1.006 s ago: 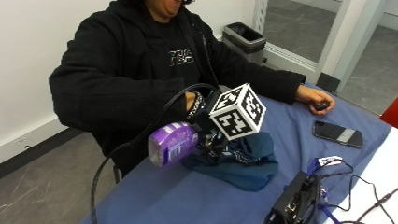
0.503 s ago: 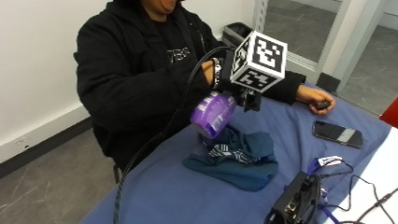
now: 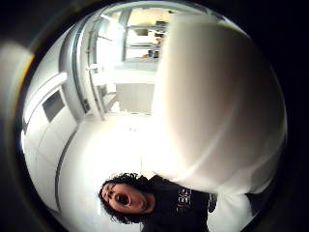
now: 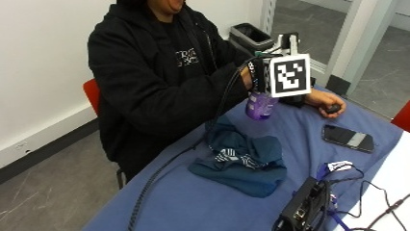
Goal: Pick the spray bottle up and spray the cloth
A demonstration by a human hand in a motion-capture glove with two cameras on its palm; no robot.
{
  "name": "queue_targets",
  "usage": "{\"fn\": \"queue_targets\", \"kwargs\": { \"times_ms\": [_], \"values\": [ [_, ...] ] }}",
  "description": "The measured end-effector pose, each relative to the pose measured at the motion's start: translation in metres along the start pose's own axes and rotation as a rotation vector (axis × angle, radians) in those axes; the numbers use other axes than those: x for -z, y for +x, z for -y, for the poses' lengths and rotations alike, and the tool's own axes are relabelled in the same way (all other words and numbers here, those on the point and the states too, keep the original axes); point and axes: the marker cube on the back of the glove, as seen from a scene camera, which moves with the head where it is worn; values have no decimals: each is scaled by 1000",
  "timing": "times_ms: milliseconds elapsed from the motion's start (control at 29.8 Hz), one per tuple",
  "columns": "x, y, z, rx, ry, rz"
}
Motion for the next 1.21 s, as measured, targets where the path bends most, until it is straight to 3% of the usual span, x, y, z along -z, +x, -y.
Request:
{"fn": "queue_targets", "kwargs": {
  "times_ms": [302, 603, 771, 939, 1106, 1207],
  "values": [
    [-55, 56, 28, 159, 217, 256],
    [-66, 77, 28, 206, 271, 307],
    [-54, 78, 57, 263, 334, 300],
    [-68, 80, 23, 273, 288, 305],
    [-56, 81, 54, 315, 344, 289],
    [-66, 83, 31, 300, 301, 295]
  ]
}}
